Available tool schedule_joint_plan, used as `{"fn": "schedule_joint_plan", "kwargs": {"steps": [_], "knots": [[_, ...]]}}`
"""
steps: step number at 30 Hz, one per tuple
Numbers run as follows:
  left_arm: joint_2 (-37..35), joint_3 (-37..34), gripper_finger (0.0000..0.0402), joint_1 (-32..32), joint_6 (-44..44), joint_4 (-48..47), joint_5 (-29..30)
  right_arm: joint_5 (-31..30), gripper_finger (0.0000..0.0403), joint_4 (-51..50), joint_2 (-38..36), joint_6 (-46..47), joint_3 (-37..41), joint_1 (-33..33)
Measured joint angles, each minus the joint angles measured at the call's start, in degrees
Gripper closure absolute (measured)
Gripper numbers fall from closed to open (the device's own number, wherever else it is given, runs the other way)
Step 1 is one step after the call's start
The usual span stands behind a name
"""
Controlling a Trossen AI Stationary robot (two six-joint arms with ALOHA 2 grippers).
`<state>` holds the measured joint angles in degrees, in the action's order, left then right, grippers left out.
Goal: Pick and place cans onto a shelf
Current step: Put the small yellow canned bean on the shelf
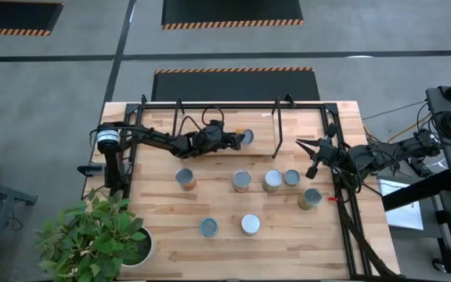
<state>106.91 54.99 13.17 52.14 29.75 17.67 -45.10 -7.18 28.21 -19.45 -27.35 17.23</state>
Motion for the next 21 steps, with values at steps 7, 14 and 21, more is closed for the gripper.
{"fn": "schedule_joint_plan", "kwargs": {"steps": [7,14,21], "knots": [[0.0,-1.07,0.0093,0.02,1.18,0.25,0.42,0.0,0.0385,0.0,0.0,-0.02,0.0,0.0],[-0.01,-1.36,0.0075,0.02,2.45,0.24,-0.67,0.0,0.0385,-0.05,0.0,-0.02,0.0,0.0],[-0.13,-1.41,0.0072,0.09,5.09,0.27,-1.2,0.0,0.0385,-0.09,0.02,-0.02,0.0,0.0]]}}
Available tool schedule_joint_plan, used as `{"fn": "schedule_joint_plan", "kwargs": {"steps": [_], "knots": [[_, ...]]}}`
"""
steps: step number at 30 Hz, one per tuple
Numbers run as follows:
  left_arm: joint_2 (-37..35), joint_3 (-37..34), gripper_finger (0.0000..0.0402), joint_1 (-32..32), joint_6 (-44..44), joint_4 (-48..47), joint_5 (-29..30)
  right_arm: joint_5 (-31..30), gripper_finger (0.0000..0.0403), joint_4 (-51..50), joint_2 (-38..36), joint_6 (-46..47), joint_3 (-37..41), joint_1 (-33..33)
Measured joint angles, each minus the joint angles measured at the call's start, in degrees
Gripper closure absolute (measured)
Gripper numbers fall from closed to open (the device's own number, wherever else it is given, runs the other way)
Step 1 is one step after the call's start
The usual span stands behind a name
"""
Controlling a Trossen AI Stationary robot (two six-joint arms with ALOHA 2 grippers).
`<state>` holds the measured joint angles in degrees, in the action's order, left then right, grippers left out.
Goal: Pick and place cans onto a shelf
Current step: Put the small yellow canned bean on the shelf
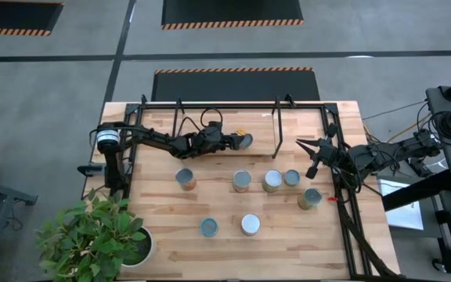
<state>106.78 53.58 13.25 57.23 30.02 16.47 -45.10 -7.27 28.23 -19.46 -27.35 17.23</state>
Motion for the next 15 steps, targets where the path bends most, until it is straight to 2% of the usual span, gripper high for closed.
{"fn": "schedule_joint_plan", "kwargs": {"steps": [15], "knots": [[-0.4,0.0,0.0072,0.76,5.84,0.94,-0.1,0.0,0.0385,-0.02,0.0,0.0,0.0,0.0]]}}
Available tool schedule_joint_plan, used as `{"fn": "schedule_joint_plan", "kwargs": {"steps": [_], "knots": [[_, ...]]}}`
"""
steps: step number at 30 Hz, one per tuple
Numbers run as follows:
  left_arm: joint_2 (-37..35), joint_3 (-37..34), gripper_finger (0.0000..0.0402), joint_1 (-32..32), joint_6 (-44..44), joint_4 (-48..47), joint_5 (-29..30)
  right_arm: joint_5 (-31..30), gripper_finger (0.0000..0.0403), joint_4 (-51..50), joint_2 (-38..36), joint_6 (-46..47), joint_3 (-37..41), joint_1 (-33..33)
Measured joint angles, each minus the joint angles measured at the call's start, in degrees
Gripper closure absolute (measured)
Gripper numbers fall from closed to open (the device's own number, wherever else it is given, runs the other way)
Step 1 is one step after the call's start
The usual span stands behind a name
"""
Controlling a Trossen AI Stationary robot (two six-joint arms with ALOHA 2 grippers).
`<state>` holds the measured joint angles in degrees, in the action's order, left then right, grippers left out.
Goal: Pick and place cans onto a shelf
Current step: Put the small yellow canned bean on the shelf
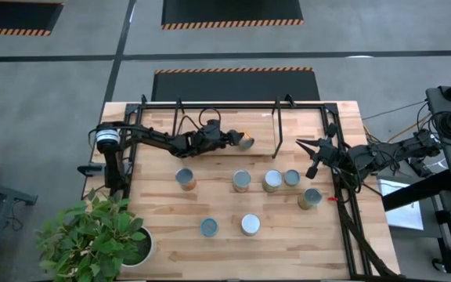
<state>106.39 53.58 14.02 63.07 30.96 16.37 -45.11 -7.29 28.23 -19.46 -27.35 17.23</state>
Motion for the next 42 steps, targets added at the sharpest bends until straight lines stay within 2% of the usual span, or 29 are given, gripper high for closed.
{"fn": "schedule_joint_plan", "kwargs": {"steps": [7,16,22,27,29,34,36,38,42], "knots": [[-0.61,0.0,0.0072,0.36,2.02,-0.05,-0.9,-0.02,0.0385,-0.6,-0.01,0.02,0.0,0.0],[-4.51,0.0,0.0072,0.03,-8.74,-0.09,-3.49,-0.02,0.0385,-1.16,0.0,0.47,0.02,0.0],[-7.33,0.0,0.0072,0.03,-19.08,-0.09,-8.99,-0.02,0.0385,-1.54,0.77,3.7,-1.03,-0.02],[-7.98,1.09,0.0084,0.14,-35.86,-0.35,-16.64,0.0,0.0385,-1.42,5.29,7.2,-4.29,-0.02],[-7.95,2.54,0.0097,0.13,-41.79,-1.39,-20.25,0.05,0.0385,-1.46,8.21,8.45,-5.87,-0.02],[-7.89,7.04,0.0149,0.42,-57.37,-12.9,-21.66,0.21,0.0385,-4.3,17.34,12.78,-12.03,-0.02],[-7.89,8.47,0.0179,0.65,-61.33,-17.13,-21.59,1.22,0.0385,-9.14,21.05,14.73,-16.22,-0.12],[-7.89,9.09,0.0215,0.92,-64.06,-19.22,-21.56,4.72,0.0385,-16.26,24.85,17.49,-20.41,-0.78],[-7.58,8.83,0.0296,2.12,-67.58,-18.47,-21.6,10.46,0.0385,-26.49,30.71,21.5,-29.88,-4.13]]}}
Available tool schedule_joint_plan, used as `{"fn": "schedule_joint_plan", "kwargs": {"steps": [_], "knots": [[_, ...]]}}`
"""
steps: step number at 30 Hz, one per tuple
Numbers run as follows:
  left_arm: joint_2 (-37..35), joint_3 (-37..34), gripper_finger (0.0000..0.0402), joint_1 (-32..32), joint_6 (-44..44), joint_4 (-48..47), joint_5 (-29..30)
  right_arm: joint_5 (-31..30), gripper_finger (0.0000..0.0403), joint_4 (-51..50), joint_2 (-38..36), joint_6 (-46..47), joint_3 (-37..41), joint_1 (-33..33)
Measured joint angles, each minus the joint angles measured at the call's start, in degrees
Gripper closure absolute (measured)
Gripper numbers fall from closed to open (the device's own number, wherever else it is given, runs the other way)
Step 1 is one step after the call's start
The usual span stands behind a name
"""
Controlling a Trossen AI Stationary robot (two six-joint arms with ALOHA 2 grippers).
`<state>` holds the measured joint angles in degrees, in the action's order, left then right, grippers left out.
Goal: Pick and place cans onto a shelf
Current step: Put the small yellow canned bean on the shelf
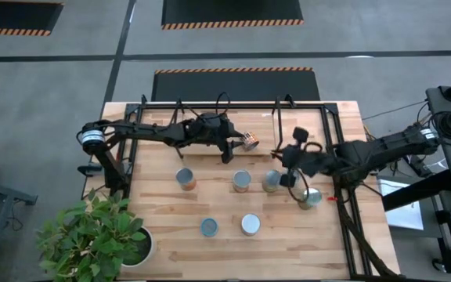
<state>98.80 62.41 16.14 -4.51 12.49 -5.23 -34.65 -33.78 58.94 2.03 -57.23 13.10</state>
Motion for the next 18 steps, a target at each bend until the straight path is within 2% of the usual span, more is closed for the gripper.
{"fn": "schedule_joint_plan", "kwargs": {"steps": [5,8,14,18], "knots": [[0.4,-0.17,0.039,1.91,-1.64,1.48,0.19,0.97,0.0385,-11.17,7.21,-0.14,-8.67,-4.7],[0.4,-0.17,0.0389,2.38,-2.21,1.81,0.15,2.91,0.0385,-13.19,10.16,-2.33,-13.95,-8.07],[1.09,-0.2,0.04,2.52,-2.79,2.34,0.15,14.91,0.0385,-14.37,16.49,-9.73,-20.03,-15.1],[1.09,-0.2,0.0401,2.52,-3.91,3.58,0.13,18.96,0.0385,-13.6,19.47,-14.88,-21.64,-19.63]]}}
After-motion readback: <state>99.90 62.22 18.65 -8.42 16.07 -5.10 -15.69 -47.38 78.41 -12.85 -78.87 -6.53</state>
